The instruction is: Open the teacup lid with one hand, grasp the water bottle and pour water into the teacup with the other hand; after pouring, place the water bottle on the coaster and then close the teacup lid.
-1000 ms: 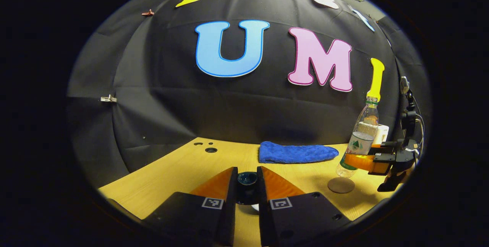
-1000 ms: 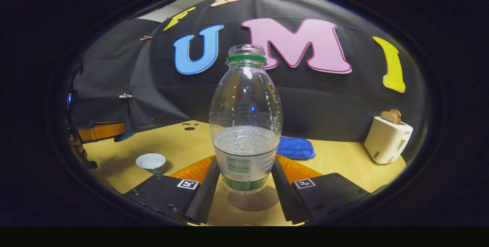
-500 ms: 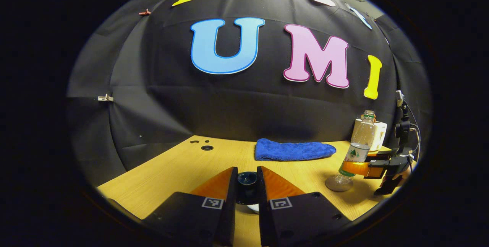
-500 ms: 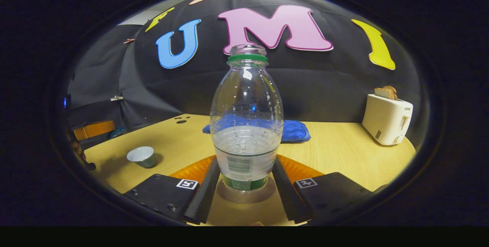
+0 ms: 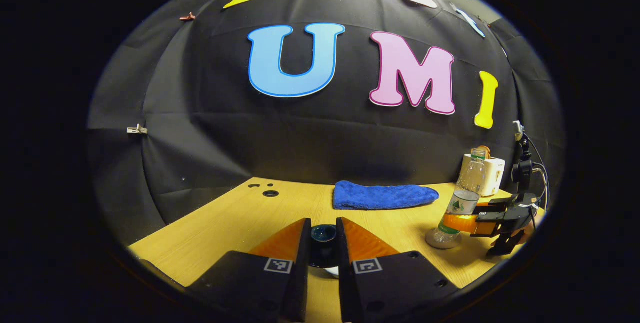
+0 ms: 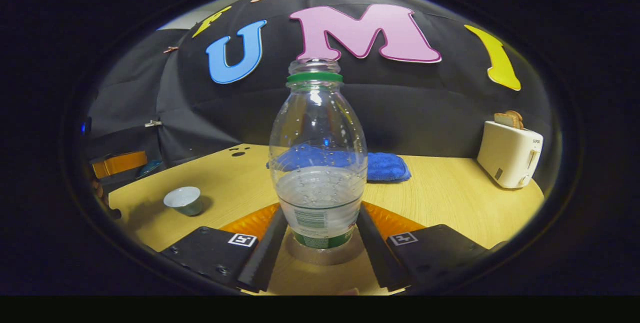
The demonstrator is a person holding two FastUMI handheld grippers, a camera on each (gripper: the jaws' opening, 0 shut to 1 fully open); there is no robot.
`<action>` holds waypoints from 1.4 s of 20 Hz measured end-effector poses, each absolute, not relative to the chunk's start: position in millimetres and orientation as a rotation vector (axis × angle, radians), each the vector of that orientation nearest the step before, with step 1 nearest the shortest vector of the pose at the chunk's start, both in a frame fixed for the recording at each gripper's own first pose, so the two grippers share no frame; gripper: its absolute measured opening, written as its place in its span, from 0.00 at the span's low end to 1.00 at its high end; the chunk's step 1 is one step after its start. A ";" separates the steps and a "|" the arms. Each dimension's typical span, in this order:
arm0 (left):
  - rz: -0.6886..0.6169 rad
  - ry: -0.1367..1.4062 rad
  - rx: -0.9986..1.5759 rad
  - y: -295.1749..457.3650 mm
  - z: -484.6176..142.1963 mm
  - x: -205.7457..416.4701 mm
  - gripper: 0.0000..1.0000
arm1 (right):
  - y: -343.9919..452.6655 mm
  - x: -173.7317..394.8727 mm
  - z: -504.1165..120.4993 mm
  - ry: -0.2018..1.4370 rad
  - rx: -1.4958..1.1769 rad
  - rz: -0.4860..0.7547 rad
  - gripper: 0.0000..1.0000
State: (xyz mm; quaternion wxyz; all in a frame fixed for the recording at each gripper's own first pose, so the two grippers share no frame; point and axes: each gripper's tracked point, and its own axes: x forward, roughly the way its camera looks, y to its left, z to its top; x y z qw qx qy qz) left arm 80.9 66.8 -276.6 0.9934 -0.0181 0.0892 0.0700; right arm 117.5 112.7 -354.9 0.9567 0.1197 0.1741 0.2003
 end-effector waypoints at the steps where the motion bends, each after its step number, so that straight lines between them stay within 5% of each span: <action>1: 0.139 0.179 -0.040 66.1 -277.1 80.9 0.29 | 112.4 116.6 -354.4 0.355 0.249 0.405 0.82; 6: 0.133 0.181 -0.048 61.1 -279.3 81.9 0.29 | 108.5 109.0 -361.5 0.391 0.282 0.399 0.99; 23: 0.074 0.321 -0.021 31.6 -355.4 114.7 0.29 | 79.7 25.5 -343.8 0.454 0.341 0.352 0.99; 24: 0.074 0.321 -0.022 29.5 -353.2 111.9 0.37 | 77.8 23.8 -341.2 0.454 0.342 0.347 0.99; 27: 0.076 0.309 0.005 28.4 -348.4 114.7 0.38 | 73.1 17.9 -334.3 0.471 0.339 0.346 0.99; 28: 0.078 0.298 0.020 29.2 -340.8 113.6 0.51 | 70.9 14.9 -328.3 0.474 0.332 0.346 0.99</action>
